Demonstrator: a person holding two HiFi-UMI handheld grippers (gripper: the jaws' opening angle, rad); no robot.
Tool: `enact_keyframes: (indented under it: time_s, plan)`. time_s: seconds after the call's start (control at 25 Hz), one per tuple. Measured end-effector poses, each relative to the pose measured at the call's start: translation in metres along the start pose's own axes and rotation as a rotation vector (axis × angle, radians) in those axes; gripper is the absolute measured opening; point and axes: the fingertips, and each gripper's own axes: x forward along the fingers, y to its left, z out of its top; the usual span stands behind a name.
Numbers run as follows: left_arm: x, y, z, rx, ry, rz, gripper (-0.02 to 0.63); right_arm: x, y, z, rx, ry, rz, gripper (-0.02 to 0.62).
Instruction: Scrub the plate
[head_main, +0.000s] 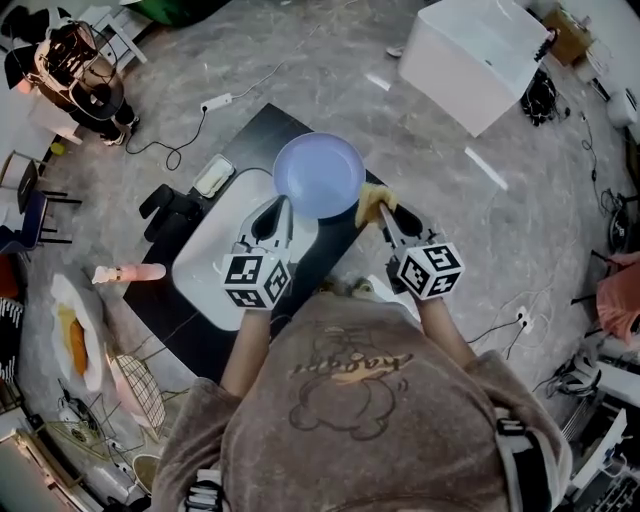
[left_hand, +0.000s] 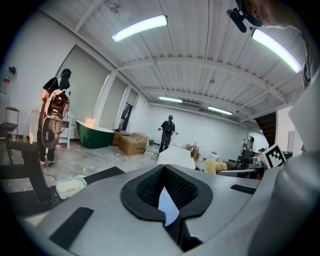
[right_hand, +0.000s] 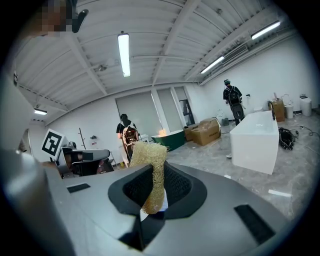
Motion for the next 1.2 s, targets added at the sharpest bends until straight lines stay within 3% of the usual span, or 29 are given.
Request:
enact_keyframes:
  time_s: [0.68,0.84,1.08,1.2]
  plan:
    - [0.027,0.011,-0.007,-0.024,0.019,0.156,0.026,0.024,-0.032,0.013,-0.016,0.018,0.094,0.047]
    - [0.036,0.014,-0.013,-0.037,0.043,0.175,0.083,0.026,-0.039,0.016,-0.012,0.024,0.106,0.046]
    - [0.048,0.03,-0.034,-0.088,0.089,0.196,0.219,0.03,-0.043,0.014,-0.01,0.032,0.116,0.048]
    - [0.056,0.044,-0.05,-0.101,0.126,0.218,0.242,0.032,-0.045,0.013,-0.014,0.036,0.119,0.047]
